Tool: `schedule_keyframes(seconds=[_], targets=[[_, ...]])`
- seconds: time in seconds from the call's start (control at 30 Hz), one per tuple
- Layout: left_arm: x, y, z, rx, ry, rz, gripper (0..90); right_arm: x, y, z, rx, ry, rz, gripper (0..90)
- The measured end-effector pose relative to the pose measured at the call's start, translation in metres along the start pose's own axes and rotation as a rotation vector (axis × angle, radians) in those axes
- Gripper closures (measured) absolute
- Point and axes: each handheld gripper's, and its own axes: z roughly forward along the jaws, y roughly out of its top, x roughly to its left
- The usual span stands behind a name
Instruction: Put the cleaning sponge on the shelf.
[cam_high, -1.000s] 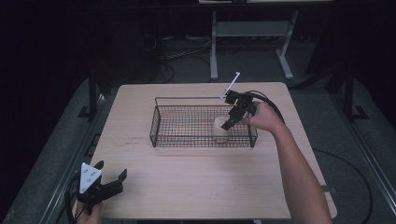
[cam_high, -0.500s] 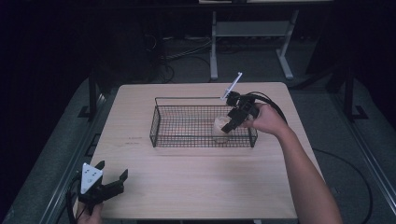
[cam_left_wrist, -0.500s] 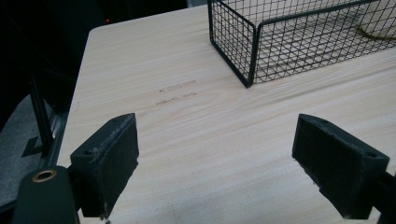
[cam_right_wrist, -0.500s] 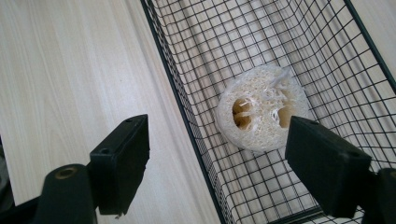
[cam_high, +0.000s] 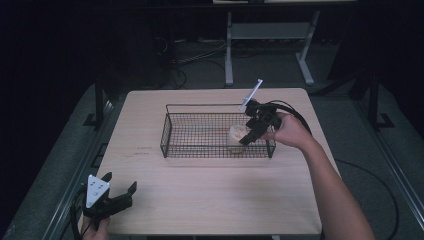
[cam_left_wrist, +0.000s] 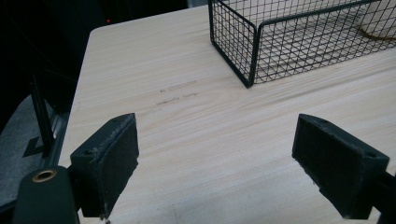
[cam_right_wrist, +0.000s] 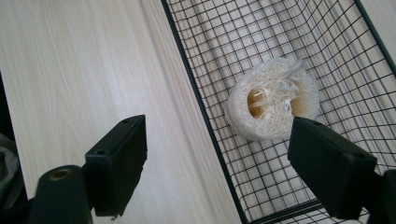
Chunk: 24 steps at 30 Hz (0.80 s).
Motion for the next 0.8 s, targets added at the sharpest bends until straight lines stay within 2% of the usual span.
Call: schedule_keyframes(seconds=[0.6, 0.8], targets=[[-0.001, 0.000, 0.000, 0.004, -0.001, 0.006, 13.8, 0.011, -0.017, 0.002, 0.005, 0.011, 0.000, 18.9], [-0.001, 0.000, 0.001, 0.004, -0.001, 0.006, 13.8, 0.018, -0.024, 0.001, 0.010, 0.009, -0.015, 19.0]])
